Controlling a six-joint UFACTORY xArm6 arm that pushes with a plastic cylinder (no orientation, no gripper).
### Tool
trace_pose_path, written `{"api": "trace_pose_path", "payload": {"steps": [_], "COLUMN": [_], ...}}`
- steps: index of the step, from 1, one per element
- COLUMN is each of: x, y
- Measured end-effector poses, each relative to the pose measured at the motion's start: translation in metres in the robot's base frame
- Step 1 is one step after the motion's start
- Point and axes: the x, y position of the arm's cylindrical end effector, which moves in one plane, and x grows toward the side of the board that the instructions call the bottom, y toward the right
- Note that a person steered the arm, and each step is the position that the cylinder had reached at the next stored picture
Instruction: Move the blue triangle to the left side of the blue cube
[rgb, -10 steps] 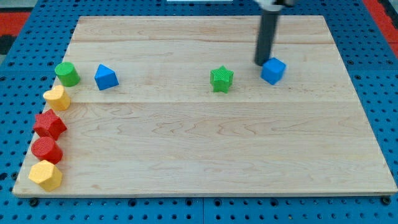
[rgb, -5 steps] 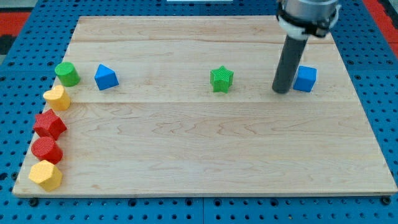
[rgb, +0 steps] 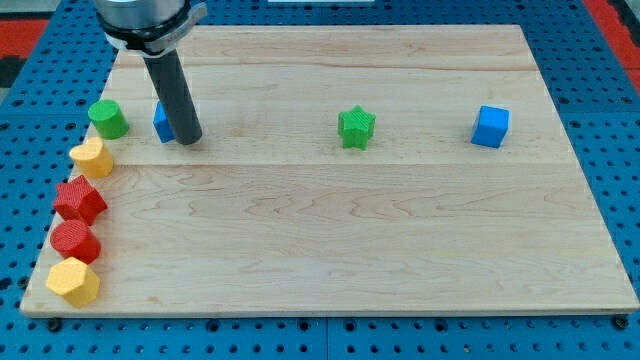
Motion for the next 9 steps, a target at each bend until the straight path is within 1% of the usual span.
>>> {"api": "trace_pose_path", "payload": {"steps": [1,2,3,4,5,6,7,8,9], "x": [0.014,-0.027,-0.075,-0.078,-0.109,-0.082,-0.045,-0.04,-0.019], "y": [-0.048,-0.069,0.024,0.053,-0.038,-0.083,-0.042,0.048,0.116]}}
